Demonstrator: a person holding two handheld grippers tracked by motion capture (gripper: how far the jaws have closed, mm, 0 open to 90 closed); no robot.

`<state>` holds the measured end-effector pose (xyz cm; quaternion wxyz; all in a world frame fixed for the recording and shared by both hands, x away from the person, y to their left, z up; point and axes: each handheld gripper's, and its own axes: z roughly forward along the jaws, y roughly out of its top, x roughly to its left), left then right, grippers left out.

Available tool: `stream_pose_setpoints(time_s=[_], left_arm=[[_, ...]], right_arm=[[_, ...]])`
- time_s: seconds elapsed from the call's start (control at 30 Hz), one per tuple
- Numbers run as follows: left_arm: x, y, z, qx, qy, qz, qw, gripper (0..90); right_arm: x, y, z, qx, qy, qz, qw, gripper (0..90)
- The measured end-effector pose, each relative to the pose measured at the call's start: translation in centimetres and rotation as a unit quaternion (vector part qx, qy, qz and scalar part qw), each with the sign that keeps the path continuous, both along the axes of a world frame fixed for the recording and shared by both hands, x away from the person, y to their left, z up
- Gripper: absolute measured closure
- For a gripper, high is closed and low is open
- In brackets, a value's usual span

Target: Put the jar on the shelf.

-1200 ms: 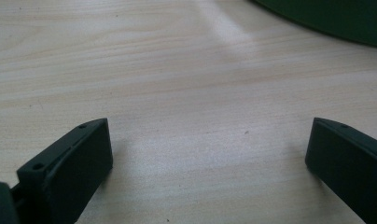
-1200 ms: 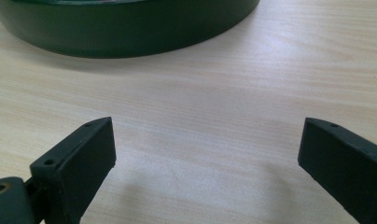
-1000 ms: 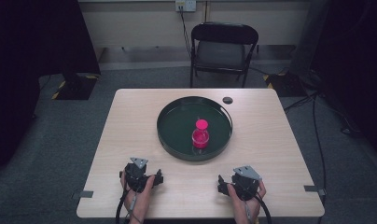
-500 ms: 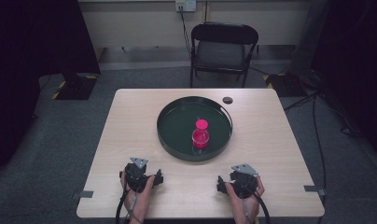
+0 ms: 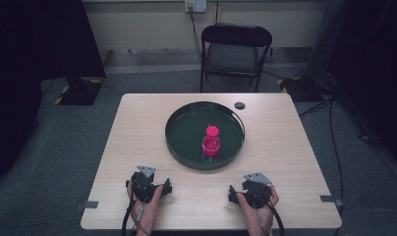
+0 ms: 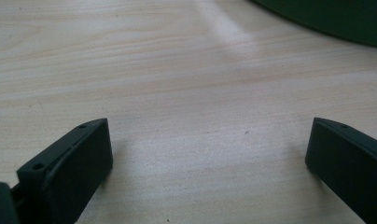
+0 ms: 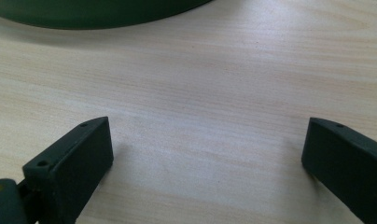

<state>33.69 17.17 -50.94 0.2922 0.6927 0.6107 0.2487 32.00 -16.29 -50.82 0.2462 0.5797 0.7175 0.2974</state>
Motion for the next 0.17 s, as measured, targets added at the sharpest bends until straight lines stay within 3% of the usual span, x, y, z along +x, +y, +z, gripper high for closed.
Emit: stream_pose_setpoints(time_s=[0.17], left_arm=[[0.00,0.00,0.00,0.000,0.000,0.000,1.0000,0.0]], right_arm=[[-0.03,0.01,0.00,0.000,0.000,-0.001,1.0000,0.8]])
